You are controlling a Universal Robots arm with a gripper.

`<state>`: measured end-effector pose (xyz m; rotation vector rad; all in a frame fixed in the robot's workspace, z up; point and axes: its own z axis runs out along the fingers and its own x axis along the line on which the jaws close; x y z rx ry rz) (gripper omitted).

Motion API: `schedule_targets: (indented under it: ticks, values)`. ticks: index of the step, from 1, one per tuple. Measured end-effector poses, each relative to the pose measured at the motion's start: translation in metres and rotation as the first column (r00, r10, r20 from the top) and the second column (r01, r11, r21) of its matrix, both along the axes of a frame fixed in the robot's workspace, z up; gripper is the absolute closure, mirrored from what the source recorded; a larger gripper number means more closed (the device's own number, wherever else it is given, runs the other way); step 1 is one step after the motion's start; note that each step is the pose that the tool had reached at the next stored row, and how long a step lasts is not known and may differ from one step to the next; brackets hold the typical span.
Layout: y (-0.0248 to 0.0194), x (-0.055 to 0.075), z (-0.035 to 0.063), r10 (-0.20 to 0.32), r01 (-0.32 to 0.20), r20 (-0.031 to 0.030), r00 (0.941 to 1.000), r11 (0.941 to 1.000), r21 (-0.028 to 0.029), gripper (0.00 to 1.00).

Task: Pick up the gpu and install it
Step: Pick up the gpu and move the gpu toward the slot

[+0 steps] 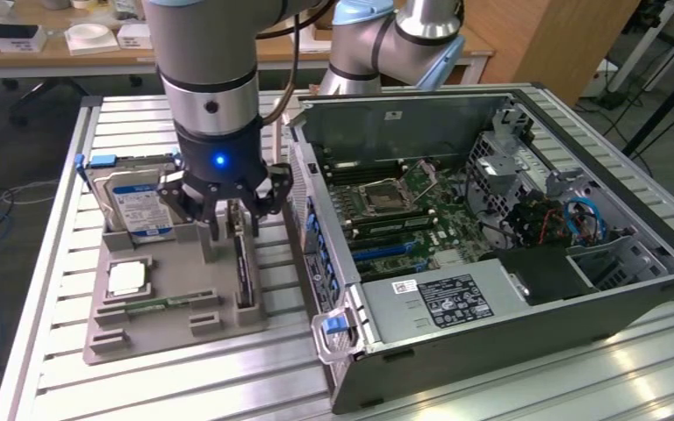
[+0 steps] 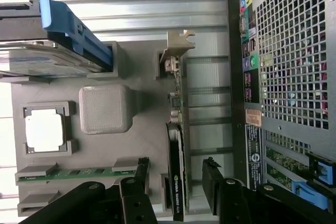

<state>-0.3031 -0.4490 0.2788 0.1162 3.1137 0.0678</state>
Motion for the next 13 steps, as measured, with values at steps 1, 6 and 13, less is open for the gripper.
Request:
schedule_targets:
  ticks: [1,6,13]
  values:
    - [0.0000,0.0000,-0.0007,0.000,0.000,0.0000,1.0000,1.0000,0.0000,0.47]
    - [0.0000,0.0000,-0.0043,0.000,0.000,0.0000,1.0000,1.0000,0.0000,0.47]
    - [0.0000,0.0001,-0.0077,0.000,0.000,-0.0001,1.0000,1.0000,-0.0002,0.47]
